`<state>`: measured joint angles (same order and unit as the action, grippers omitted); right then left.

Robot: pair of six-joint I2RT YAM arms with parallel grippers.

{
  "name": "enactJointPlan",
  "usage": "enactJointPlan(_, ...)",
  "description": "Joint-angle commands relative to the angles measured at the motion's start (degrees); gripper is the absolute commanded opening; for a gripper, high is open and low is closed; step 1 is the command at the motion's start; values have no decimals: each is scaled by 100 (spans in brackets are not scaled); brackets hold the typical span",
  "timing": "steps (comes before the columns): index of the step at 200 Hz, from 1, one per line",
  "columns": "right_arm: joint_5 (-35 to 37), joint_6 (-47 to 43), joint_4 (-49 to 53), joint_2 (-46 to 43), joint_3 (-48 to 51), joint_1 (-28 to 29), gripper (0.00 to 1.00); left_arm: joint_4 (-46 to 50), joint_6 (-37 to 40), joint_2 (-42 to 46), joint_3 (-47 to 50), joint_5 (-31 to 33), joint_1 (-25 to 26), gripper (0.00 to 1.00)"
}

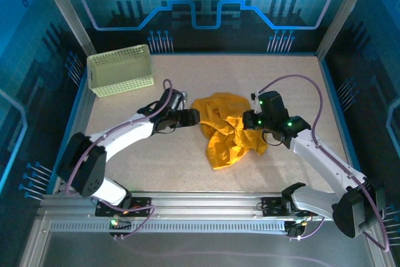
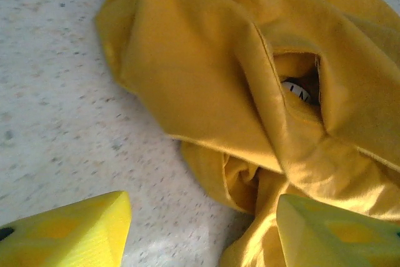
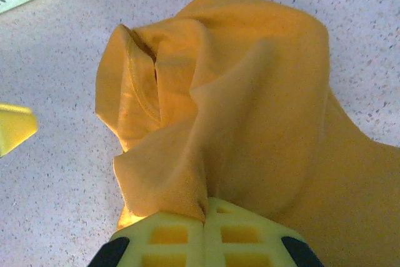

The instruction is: Fold the inside-out t-shirt

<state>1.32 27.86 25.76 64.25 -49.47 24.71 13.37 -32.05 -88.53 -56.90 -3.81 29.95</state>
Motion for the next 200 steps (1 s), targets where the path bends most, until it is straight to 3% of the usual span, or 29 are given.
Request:
enactJointPlan(1,-108,-34,9,-66,80,33,0,-51,-245,-651,-634,-192,46,67)
enactJointPlan(57,-54,-50,43,-224,228,84,0,106,-267,-2061,-2008,66,102,66)
enactJointPlan(102,119,-96,167,-322,249,113,0,274,-171,-2625,-2548,170,97,45)
enactJointPlan(121,279,-105,273,-326,181,113,0,377,-135,-2649,-2632,192,18,23)
enactJointPlan(142,358,-143,461,-233,-53,41,0,439,-102,-2275,-2555,232,-179,0)
enactJointPlan(200,41,-552,1020,-186,-1396,-373,0,666,479,1098,-1808,1230,-501,0)
